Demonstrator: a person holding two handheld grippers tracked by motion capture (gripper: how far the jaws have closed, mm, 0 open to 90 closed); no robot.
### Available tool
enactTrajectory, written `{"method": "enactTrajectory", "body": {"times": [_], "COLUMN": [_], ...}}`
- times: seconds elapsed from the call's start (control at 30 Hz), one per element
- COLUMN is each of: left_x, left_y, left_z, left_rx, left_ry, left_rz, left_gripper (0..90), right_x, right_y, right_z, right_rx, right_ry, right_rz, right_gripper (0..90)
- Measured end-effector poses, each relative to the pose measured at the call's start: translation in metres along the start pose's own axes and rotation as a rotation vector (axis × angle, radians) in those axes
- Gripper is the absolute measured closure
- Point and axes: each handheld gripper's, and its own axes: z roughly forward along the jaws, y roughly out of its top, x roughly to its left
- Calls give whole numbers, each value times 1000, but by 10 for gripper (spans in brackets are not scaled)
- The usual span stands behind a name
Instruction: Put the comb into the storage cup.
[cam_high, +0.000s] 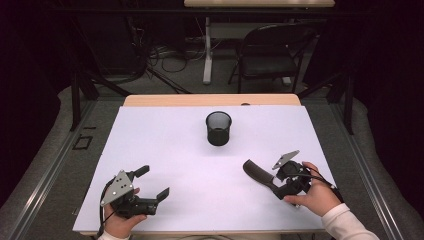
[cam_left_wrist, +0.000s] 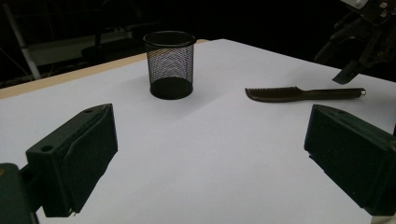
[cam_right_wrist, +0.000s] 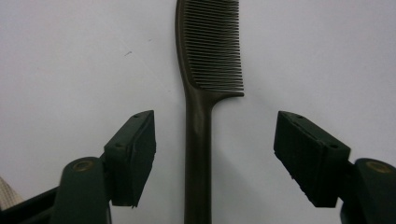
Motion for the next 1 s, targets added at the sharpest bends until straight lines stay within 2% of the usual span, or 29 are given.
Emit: {"method": "enactTrajectory", "body": {"times": [0.03,0.07,0.27,0.47,0.5,0.83,0.9,1.0], "left_x": [0,0,0,0,0,0,0,0], "left_y": [0,0,0,0,0,0,0,-1], "left_z": [0,0,0,0,0,0,0,0], "left_rx": [0,0,1,1,1,2,3,7], "left_ry": [0,0,-1,0,0,-2,-2,-2], "left_rz": [-1,-2,-1,-2,-2,-4,-4,-2], "left_gripper": [28,28,29,29,30,37,37,37], "right_x": [1,0,0,-3,-3,-6,-6,-7], "right_y": [0,1,2,3,3,5,5,5], "right_z": [1,1,3,6,6,9,10,12], "right_rx": [-9,-2,27,55,63,61,76,94], "right_ry": [1,4,4,10,12,10,12,14], "right_rz": [20,-1,-17,2,18,15,29,22], "right_gripper": [310,330,355,359,360,362,373,385]}}
